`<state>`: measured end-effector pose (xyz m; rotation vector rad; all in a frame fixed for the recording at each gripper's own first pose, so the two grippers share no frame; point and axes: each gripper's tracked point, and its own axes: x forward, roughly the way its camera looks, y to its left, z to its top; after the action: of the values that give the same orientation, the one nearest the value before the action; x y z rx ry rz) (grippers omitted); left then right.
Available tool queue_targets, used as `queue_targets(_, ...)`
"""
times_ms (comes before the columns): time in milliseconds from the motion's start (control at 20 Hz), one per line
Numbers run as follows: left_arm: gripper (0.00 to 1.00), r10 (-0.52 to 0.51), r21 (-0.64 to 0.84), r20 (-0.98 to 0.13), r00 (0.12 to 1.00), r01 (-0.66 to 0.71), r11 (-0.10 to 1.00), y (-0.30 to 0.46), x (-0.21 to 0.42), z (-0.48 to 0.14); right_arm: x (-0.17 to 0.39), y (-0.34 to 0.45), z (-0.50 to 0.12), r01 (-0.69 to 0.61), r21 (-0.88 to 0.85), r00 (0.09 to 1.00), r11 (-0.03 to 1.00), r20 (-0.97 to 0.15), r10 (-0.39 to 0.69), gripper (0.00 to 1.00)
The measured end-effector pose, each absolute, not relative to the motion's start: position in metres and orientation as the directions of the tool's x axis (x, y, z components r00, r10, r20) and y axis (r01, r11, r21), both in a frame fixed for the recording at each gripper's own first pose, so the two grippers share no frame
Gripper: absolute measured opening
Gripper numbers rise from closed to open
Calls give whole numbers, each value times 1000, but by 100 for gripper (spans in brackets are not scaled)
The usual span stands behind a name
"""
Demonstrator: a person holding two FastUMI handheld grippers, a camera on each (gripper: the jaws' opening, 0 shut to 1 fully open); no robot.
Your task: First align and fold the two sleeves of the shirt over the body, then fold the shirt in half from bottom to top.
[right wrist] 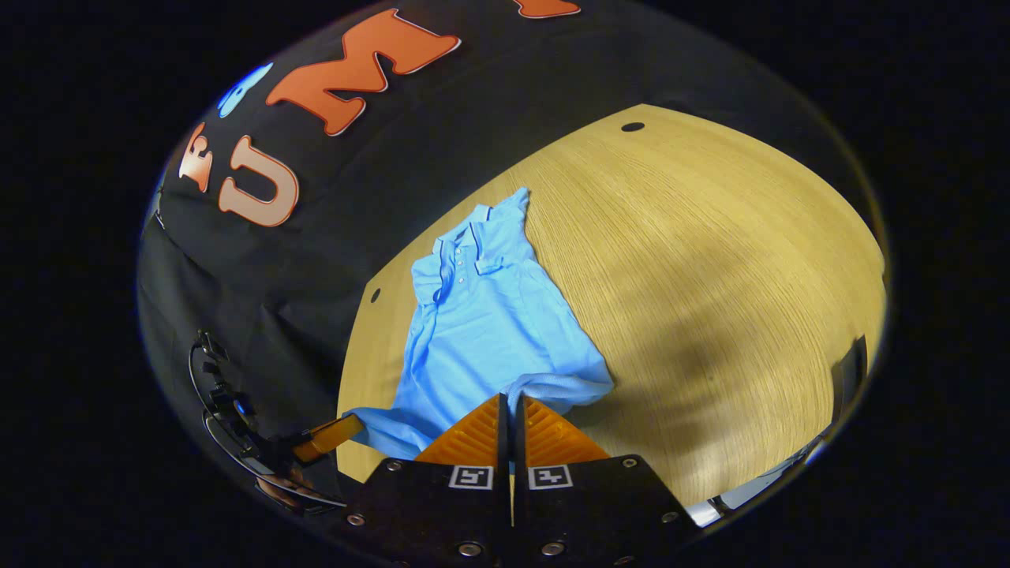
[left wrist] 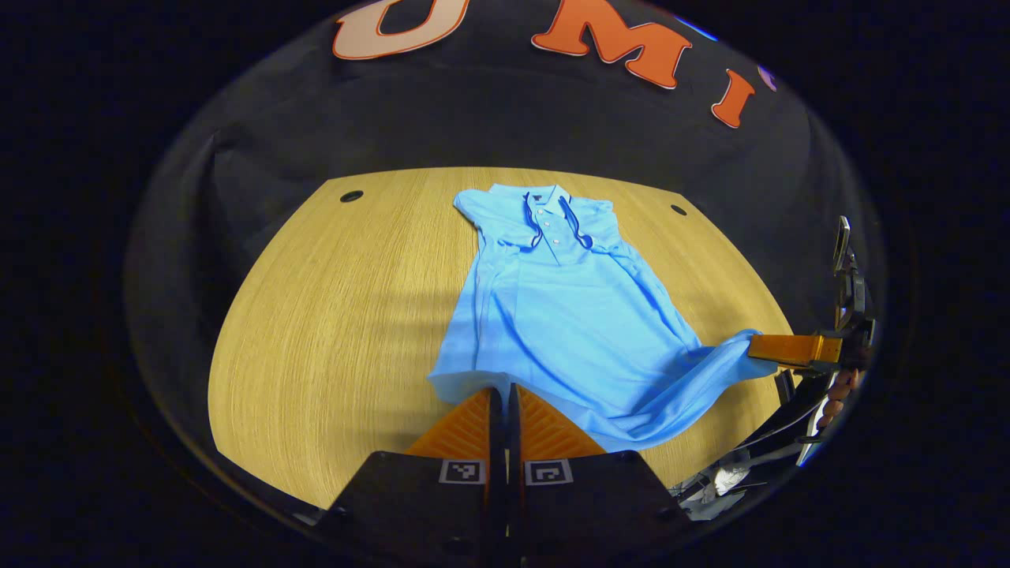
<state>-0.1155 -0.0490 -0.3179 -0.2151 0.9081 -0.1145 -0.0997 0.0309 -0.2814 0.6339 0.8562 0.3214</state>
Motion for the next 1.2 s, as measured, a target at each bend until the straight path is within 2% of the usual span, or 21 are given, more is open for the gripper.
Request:
queue_targets(350, 5, -173, -210, -715, 677, 27, 977, -24, -34, -289, -28, 44, -241, -66, 610, 662, 790, -565, 492, 2)
queue_targets(750, 4, -170, -183, -652, 739, 64, 981, -4, 104, -278, 86, 39, -208, -80, 558, 713, 826, -547, 438, 2)
queue_targets(1200, 4, -153, -179, -656, 739, 44, 983, 22, 224, -324, 207, 49, -222, -87, 458, 724, 885, -581, 372, 2)
